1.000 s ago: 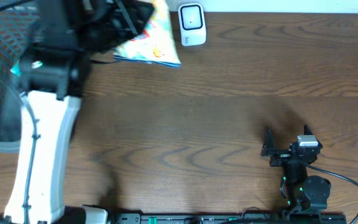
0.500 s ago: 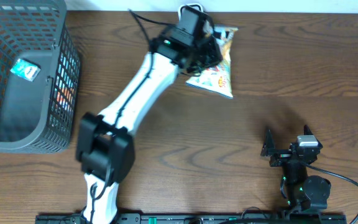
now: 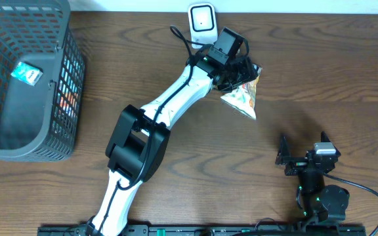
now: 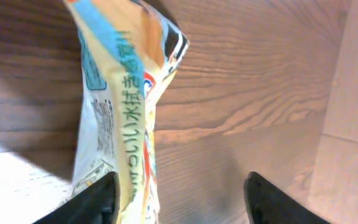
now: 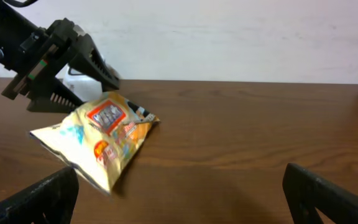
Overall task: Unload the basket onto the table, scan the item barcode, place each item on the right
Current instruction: 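Lift the yellow snack bag out and carry it toward the scanner, then hold the yellow bag in front of the white scanner, turning it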
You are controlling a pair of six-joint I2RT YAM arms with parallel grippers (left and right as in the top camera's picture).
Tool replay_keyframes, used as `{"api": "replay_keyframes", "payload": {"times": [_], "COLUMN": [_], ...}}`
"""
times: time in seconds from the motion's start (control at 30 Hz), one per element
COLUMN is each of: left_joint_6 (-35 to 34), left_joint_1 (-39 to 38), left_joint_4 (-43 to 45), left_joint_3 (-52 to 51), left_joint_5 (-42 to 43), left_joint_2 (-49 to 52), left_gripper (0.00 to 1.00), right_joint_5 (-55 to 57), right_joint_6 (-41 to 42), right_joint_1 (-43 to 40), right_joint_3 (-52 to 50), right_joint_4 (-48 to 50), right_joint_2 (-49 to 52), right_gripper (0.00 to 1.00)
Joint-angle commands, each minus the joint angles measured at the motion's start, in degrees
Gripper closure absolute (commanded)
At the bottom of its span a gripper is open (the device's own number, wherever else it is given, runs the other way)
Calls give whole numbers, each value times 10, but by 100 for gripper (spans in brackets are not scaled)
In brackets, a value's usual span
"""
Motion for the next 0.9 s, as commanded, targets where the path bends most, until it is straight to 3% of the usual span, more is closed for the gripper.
{"api": "replay_keyframes", "payload": {"times": [0.0,0.27,0.33,0.47,0.53,0.77,0.87], "left_joint_6": [4,4,4,26,72,236,271], "left_joint_1": [2,51,71,106,118,104,77], "left_joint_4": [1,5,5,-20,-39,-66,-104], "left_joint_3": [0,3,3,3,3,3,3], "left_joint_5": [-5,60,83,101,122,111,29], "left_joint_2": [-4,-32,-44,-66,-76,-123,-126], "left_gripper": [27,28,41,85,92,92,92], "right_joint_5": [-3,-3,-3,-3,-3,-3,-3], "right_joint_6": [4,4,4,4,4,4,4], "right_joint_1": [5,5,5,5,5,5,5], "right_joint_3": [-1,-1,-1,-1,-1,-1,-1], "right_joint_4": [-2,-2,-2,-2,-2,-2,-2], "right_joint_2": [-2,-2,-2,-2,-2,-2,-2], "right_gripper": [1,1,1,1,1,1,1]}}
